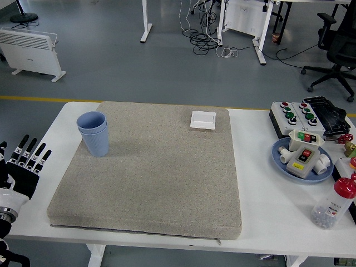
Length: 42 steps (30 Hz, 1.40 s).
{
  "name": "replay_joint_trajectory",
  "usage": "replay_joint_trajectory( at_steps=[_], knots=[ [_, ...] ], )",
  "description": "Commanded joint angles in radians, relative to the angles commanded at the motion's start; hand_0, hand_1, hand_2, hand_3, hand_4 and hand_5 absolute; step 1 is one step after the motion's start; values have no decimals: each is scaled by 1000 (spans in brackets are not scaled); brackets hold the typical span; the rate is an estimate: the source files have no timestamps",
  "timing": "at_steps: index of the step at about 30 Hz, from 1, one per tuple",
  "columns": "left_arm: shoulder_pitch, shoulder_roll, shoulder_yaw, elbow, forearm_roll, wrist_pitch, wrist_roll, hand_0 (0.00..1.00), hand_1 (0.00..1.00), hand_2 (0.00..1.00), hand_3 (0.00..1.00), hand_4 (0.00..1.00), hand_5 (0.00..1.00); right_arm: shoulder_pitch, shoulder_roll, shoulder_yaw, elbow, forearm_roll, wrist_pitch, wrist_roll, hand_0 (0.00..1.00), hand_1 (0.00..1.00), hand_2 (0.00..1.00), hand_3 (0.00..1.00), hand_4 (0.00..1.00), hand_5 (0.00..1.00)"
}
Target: Push cup pick cup insert cup
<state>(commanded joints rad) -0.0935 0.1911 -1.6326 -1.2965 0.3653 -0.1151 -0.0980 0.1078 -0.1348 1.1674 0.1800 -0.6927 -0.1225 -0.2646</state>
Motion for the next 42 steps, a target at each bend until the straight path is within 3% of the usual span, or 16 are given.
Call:
replay_joint_trajectory(
  at_steps=[11, 21, 22, 28, 39, 42],
  knots=[
    [-6, -4, -19, 4, 19, -1, 12, 837, 849, 925, 851, 553, 998, 4, 0, 3, 0, -1, 0, -1, 723, 647, 644, 574, 119, 466],
    [-6, -8, -34, 20, 42, -30, 20, 837, 847, 905, 840, 554, 998, 5, -1, 7, 0, -6, 0, -1, 723, 647, 644, 574, 118, 466],
    [-7, -8, -35, 21, 45, -33, 20, 840, 845, 882, 795, 553, 998, 5, -1, 7, 0, -7, 0, -1, 724, 647, 644, 574, 119, 465],
    [-10, -10, -38, 28, 52, -47, 17, 848, 844, 876, 768, 567, 998, 5, -1, 9, 0, -8, 0, 0, 723, 647, 644, 574, 120, 466],
    [-9, -11, -45, 29, 64, -51, 15, 865, 845, 877, 764, 572, 998, 5, -1, 9, 0, -8, 0, 0, 723, 646, 644, 575, 120, 465],
    [-9, -11, -46, 30, 67, -44, 8, 896, 847, 881, 809, 578, 998, 5, -2, 9, 0, -9, 0, 0, 723, 646, 644, 574, 120, 465]
  ],
)
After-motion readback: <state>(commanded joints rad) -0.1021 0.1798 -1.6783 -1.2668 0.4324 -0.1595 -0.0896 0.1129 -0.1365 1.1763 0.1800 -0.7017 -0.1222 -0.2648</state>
